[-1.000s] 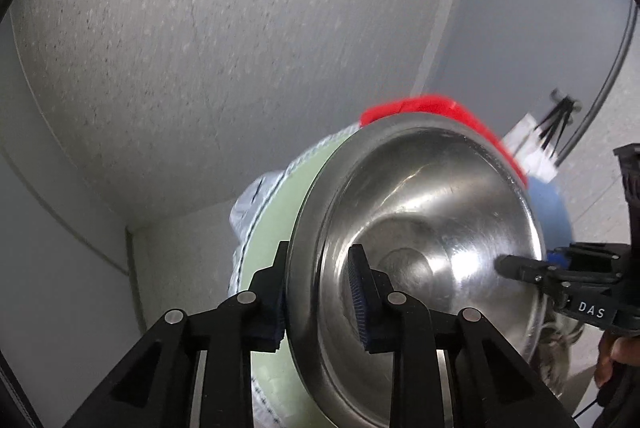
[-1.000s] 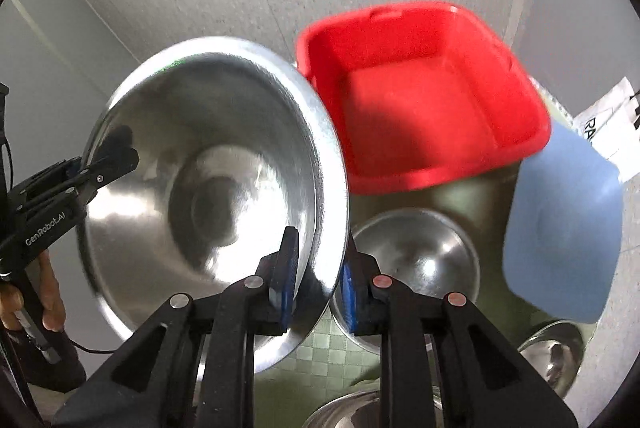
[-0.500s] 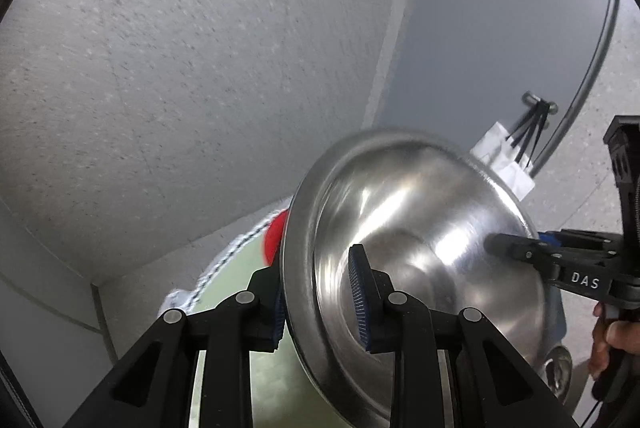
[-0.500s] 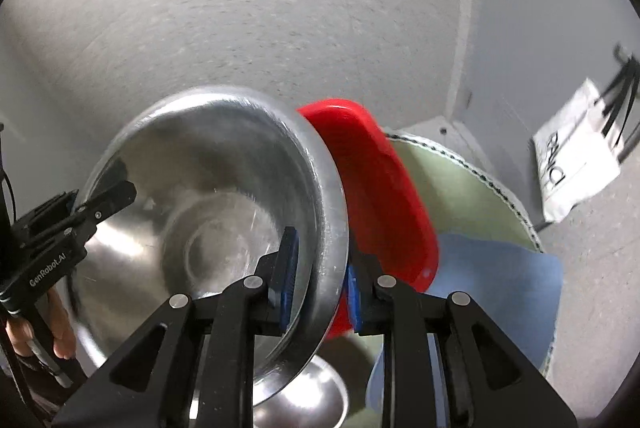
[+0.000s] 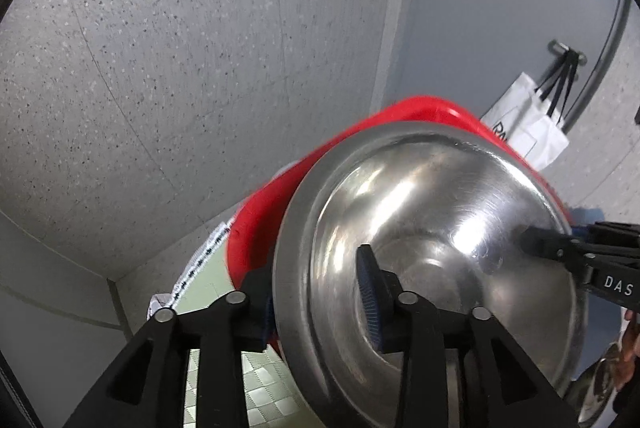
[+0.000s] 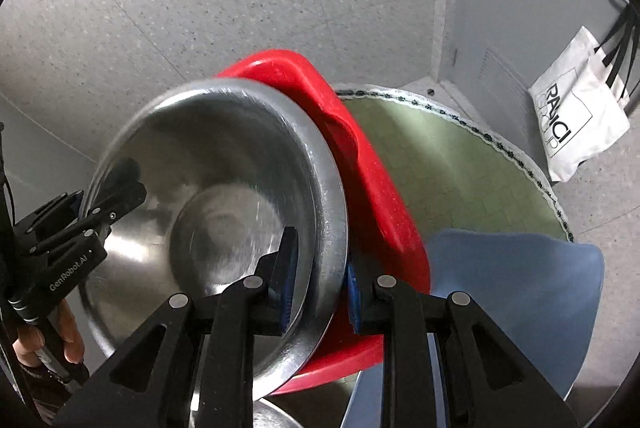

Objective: Organize plates and bowls

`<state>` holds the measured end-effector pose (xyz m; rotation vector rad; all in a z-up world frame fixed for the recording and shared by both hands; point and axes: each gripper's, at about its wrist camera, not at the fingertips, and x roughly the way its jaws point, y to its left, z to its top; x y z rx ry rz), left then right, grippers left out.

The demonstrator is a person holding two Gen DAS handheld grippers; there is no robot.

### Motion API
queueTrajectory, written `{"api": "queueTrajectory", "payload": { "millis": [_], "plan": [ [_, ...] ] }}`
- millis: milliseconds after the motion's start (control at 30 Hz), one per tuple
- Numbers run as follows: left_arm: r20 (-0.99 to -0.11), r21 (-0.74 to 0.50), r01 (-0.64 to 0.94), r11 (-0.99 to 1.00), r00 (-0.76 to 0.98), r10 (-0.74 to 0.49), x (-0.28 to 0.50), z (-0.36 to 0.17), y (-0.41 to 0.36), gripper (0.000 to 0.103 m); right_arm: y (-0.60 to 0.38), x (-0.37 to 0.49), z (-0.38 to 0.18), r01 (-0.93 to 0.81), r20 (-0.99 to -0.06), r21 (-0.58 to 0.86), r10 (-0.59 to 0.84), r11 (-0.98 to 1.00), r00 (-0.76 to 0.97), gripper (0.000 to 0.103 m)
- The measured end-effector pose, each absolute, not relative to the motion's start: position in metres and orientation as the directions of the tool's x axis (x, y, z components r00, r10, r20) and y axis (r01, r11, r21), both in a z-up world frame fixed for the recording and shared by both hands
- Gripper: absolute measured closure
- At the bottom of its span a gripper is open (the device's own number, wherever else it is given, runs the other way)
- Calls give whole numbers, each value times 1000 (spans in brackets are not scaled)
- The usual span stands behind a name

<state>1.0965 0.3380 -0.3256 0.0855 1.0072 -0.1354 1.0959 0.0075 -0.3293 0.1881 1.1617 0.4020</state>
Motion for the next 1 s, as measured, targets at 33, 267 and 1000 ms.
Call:
{"api": "queueTrajectory", "payload": {
  "millis": [33,267,1000],
  "plan": [
    [-849,12,150,989,524,-69,1104,-328,330,63,10,1096,-327,-209,-854,345,398,915,336,80],
    [-834,10,150,989,547,-74,1105,-318,294,32,15,1094,-318,-236,-840,356,420,904,343,56],
    [-831,17,145,989,553,-67,994,-312,97,9,-177,1005,-326,-196,-827,307,362,932,429,29]
  ]
}}
